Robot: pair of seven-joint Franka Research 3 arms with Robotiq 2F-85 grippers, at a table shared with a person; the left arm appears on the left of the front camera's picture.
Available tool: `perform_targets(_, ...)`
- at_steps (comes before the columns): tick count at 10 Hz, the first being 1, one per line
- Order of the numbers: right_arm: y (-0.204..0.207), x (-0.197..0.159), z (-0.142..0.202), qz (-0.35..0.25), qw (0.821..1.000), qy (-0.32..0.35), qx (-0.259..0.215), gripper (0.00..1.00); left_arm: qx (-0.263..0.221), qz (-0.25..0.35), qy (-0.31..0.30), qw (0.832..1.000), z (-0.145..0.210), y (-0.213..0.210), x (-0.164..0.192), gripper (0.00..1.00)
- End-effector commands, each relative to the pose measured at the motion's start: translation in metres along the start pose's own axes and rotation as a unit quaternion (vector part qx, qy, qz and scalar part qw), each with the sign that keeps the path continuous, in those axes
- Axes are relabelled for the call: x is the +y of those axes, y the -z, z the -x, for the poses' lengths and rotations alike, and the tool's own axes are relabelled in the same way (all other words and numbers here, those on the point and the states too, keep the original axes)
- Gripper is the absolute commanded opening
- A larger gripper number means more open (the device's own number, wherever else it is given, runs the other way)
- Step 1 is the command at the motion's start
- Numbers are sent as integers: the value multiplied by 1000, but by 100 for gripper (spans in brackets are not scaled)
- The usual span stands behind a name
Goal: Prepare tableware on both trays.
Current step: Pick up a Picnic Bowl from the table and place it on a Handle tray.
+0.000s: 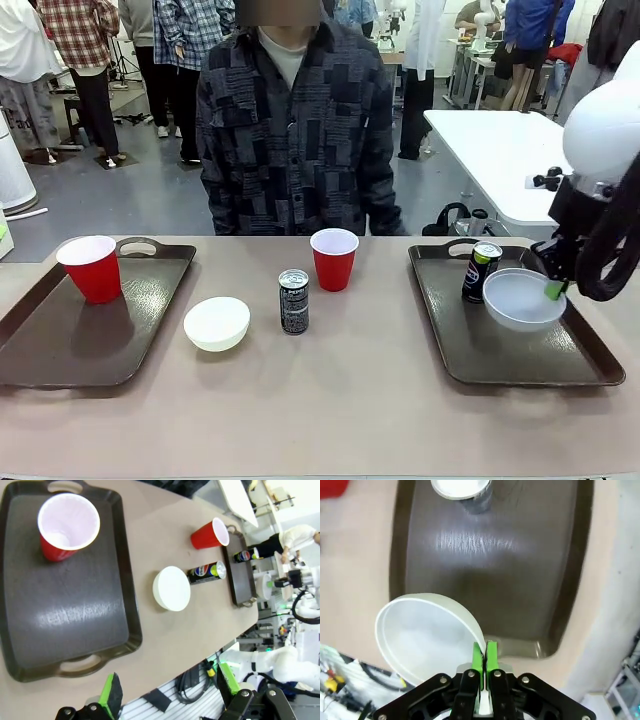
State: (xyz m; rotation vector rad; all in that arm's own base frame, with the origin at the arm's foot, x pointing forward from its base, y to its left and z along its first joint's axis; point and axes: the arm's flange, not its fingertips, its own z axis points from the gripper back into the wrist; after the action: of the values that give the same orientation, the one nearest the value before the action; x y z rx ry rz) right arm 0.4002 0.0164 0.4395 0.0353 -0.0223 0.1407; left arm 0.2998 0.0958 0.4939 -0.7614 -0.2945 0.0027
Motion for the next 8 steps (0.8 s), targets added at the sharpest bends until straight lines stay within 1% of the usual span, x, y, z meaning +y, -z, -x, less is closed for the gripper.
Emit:
perform_targets(1,18,-2,-18,-22,1000,-11,1,4,-7,7,6,1000,1,1,2,100)
perform_targets(2,28,-5,-25,-10,1000,-7,5,4,-7,7,6,1000,1,1,2,100)
perform_targets(5,58,-5,-32,3,1000,-8,15,4,-7,7,6,1000,1,1,2,100)
perform_targets(8,73,-8,-33,11,1000,-7,20,4,-7,7,6,1000,1,1,2,100)
